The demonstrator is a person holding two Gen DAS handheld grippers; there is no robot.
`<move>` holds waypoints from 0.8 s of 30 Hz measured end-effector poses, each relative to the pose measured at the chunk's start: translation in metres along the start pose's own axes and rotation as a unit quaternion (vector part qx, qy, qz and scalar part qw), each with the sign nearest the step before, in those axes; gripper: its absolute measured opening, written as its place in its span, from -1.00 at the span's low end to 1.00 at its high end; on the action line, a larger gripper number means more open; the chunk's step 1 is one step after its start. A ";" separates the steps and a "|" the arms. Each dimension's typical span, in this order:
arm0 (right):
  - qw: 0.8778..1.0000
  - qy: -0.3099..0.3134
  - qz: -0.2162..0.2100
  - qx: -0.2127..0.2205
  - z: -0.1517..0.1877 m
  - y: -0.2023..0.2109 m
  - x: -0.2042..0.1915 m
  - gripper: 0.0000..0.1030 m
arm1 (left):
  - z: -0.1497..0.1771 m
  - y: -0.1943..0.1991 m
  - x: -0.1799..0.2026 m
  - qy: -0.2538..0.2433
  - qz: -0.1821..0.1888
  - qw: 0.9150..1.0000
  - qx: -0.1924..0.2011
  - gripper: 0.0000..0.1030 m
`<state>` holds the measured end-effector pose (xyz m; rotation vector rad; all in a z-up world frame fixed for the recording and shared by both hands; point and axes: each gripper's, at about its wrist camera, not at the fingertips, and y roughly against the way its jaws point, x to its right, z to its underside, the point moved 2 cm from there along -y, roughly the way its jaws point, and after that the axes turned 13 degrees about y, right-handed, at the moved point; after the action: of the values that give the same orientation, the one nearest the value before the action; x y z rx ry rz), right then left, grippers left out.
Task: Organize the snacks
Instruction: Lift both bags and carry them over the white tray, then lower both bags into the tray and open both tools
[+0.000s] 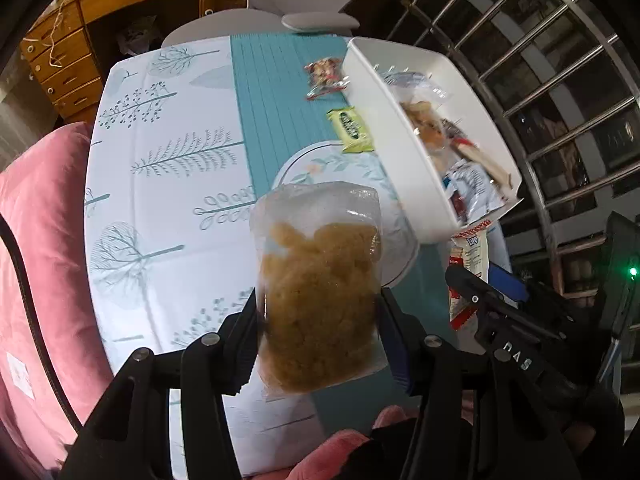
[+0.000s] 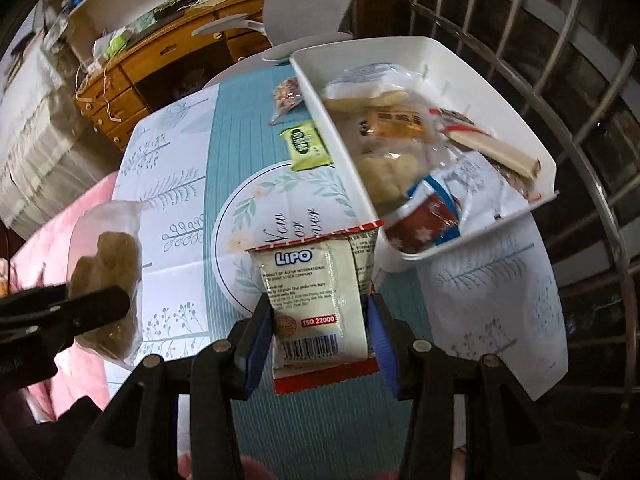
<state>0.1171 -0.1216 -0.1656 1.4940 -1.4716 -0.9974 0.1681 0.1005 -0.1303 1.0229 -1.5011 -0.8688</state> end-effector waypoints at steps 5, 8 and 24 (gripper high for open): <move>0.999 -0.021 -0.031 0.014 -0.005 0.010 0.045 -0.10 | 0.000 0.004 0.029 0.024 0.006 0.999 0.027 0.03; 0.998 -0.030 -0.058 0.022 -0.008 0.014 0.070 -0.10 | -0.002 0.003 0.048 0.038 0.010 0.998 0.041 0.03; 0.989 0.052 -0.119 0.075 -0.037 0.027 0.176 -0.09 | -0.006 -0.037 0.162 0.085 0.054 0.990 0.097 0.03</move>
<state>0.1436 -0.2975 -0.1277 1.8362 -1.3405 -0.9475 0.1700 -0.0640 -0.1043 1.1177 -1.5005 -0.5527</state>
